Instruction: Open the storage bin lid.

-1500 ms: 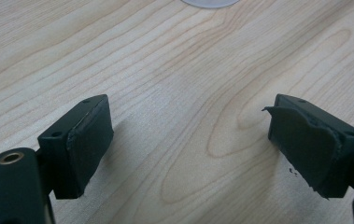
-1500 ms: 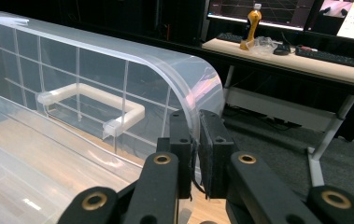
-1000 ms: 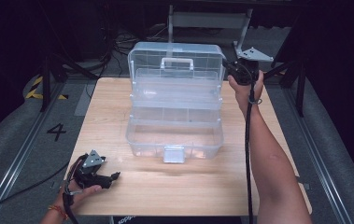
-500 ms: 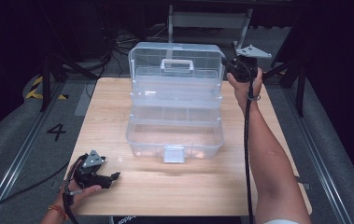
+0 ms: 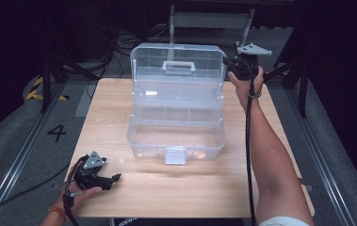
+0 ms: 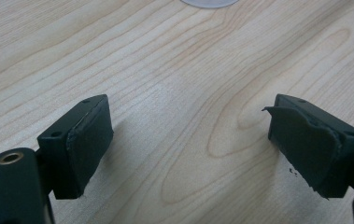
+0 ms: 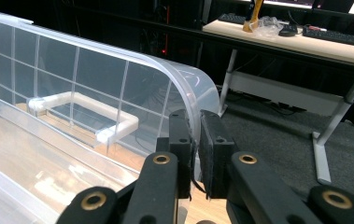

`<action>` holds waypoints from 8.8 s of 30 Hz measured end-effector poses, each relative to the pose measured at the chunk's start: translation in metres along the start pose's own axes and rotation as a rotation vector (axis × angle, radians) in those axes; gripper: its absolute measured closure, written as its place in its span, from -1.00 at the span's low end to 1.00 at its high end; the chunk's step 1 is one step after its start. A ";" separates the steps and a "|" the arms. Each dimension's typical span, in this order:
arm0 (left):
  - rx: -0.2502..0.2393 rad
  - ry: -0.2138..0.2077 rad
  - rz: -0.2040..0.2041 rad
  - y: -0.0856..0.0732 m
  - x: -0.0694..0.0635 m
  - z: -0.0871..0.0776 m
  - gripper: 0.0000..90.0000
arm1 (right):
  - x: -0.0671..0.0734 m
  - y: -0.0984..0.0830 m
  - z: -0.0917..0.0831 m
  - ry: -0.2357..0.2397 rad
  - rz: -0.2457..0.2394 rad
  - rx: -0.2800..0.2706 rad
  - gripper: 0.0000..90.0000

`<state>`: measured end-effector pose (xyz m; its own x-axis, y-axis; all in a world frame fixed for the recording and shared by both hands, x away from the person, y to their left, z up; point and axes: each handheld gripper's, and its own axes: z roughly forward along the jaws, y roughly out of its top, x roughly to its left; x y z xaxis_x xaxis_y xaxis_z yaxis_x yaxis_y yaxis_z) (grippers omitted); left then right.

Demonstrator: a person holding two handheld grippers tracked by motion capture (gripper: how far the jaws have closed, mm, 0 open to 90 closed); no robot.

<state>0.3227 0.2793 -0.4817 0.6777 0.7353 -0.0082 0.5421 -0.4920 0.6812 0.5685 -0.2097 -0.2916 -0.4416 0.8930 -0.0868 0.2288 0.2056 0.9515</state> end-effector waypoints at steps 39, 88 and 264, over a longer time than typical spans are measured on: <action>0.003 -0.004 0.004 0.000 0.001 0.000 -0.68 | -0.010 0.003 0.046 -0.052 -0.006 0.124 0.86; 0.003 -0.004 0.005 0.001 0.001 0.000 -0.69 | -0.012 -0.008 0.052 -0.070 -0.029 0.195 0.93; 0.013 0.008 -0.016 0.002 0.001 0.002 -0.73 | -0.013 -0.269 -0.201 0.163 0.012 0.430 -0.63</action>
<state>0.3258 0.2784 -0.4813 0.6651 0.7467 -0.0126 0.5591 -0.4866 0.6713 0.3384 -0.3573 -0.4867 -0.5598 0.8286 0.0038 0.5587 0.3741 0.7403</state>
